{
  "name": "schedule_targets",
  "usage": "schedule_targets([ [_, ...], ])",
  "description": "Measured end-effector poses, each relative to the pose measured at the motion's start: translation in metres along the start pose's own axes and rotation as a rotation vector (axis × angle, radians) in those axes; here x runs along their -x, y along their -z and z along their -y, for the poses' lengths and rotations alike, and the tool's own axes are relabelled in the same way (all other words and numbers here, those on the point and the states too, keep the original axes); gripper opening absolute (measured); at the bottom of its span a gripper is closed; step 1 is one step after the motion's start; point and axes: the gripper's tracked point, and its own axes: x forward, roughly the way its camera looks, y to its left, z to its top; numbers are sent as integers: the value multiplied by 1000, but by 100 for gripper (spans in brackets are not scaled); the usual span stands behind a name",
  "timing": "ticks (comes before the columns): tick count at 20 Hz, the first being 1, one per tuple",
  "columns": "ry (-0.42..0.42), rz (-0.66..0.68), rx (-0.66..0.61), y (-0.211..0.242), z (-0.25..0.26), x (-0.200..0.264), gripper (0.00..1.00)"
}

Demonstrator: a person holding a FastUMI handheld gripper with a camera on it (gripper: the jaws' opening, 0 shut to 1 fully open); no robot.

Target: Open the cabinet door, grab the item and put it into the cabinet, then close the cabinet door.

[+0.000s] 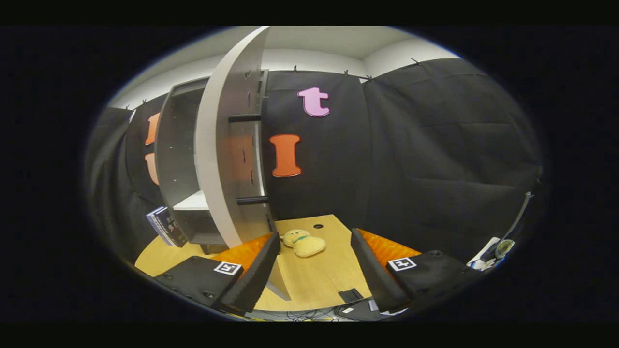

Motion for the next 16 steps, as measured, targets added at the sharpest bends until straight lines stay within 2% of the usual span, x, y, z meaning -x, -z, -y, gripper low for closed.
schedule_targets([
  [8,-263,-30,-19,11,-122,-1,96],
  [16,-400,-59,-21,23,-247,-35,96],
])
